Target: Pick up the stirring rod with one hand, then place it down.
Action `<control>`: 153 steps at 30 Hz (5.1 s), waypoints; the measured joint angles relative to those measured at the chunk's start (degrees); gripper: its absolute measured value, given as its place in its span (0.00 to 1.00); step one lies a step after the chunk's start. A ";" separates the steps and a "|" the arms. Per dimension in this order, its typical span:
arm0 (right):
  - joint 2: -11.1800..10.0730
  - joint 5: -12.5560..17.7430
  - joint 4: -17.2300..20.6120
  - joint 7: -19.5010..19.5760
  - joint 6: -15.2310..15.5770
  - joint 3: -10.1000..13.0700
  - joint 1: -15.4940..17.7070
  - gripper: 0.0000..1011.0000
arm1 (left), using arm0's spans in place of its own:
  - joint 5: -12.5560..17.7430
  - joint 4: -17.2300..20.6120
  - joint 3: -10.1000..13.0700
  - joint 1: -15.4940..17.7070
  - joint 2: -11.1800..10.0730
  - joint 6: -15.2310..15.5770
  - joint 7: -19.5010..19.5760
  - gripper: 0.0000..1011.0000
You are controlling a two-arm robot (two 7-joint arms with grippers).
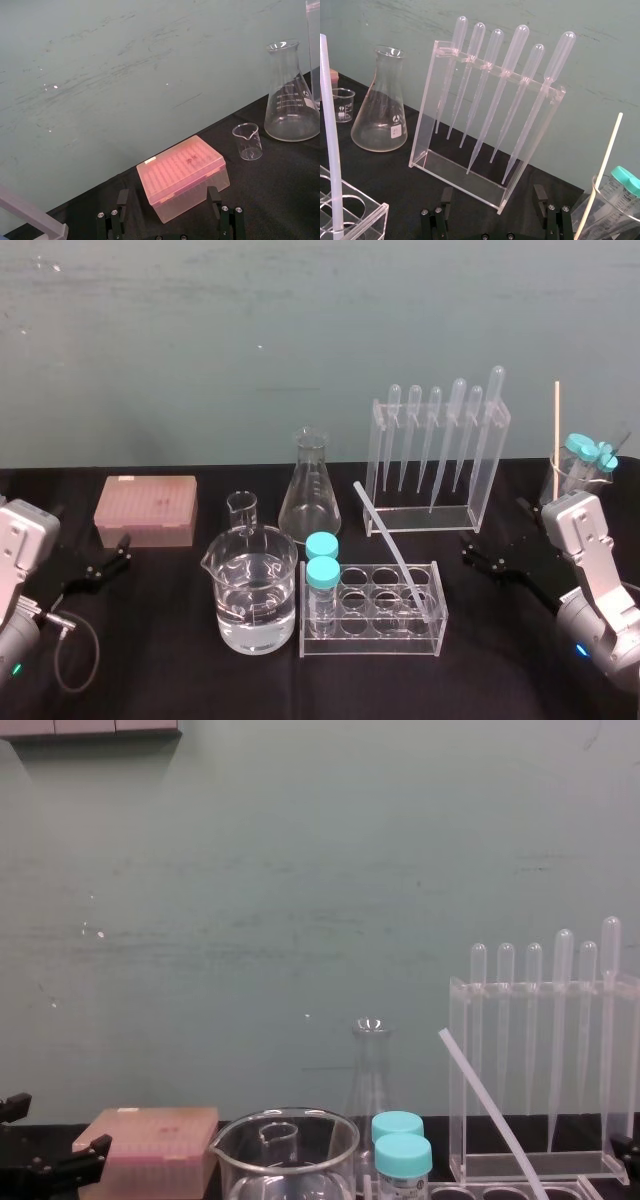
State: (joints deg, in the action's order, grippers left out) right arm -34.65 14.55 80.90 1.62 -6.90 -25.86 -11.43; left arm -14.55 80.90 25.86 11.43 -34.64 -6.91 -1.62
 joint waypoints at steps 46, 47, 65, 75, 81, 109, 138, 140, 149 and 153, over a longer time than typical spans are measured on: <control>0.00 0.00 0.00 0.00 0.00 0.00 0.00 0.99 | 0.00 0.00 0.00 0.00 0.00 0.00 0.00 0.99; 0.00 0.00 0.00 0.00 0.00 0.00 0.00 0.99 | 0.00 0.00 0.00 0.00 0.00 0.00 0.00 0.99; 0.00 0.00 0.00 0.00 0.00 0.00 0.00 0.99 | 0.00 0.00 0.00 0.00 0.00 0.00 0.00 0.99; 0.00 0.00 0.00 0.00 0.00 0.00 0.00 0.99 | 0.00 0.00 0.00 0.00 0.00 0.00 0.00 0.99; 0.00 0.00 0.00 0.00 0.00 0.00 0.00 0.99 | 0.00 0.00 0.00 0.00 0.00 0.00 0.00 0.99; 0.22 -0.75 1.12 0.19 -0.35 1.29 0.87 0.99 | 0.00 0.00 0.00 0.00 0.00 0.00 0.00 0.99; 2.27 -15.33 8.73 -0.01 -17.68 -0.81 0.25 0.99 | 0.00 0.00 0.00 0.00 0.00 0.00 0.00 0.99; 2.73 -12.00 7.99 -3.56 -17.13 -1.28 -0.75 0.99 | 0.00 0.00 0.00 0.00 0.00 0.00 0.00 0.99; 4.63 0.17 4.60 -15.14 -9.19 -1.68 -4.36 0.99 | 0.00 0.00 0.00 0.00 0.00 0.00 0.00 0.99; 5.67 3.87 2.36 -19.81 -5.12 -1.77 -6.25 0.99 | 0.00 0.00 0.00 0.00 0.00 0.00 0.00 0.99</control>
State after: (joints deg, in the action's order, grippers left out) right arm -28.97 18.42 83.26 -18.19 -12.03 -27.63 -17.68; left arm -14.55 80.90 25.86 11.43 -34.65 -6.91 -1.62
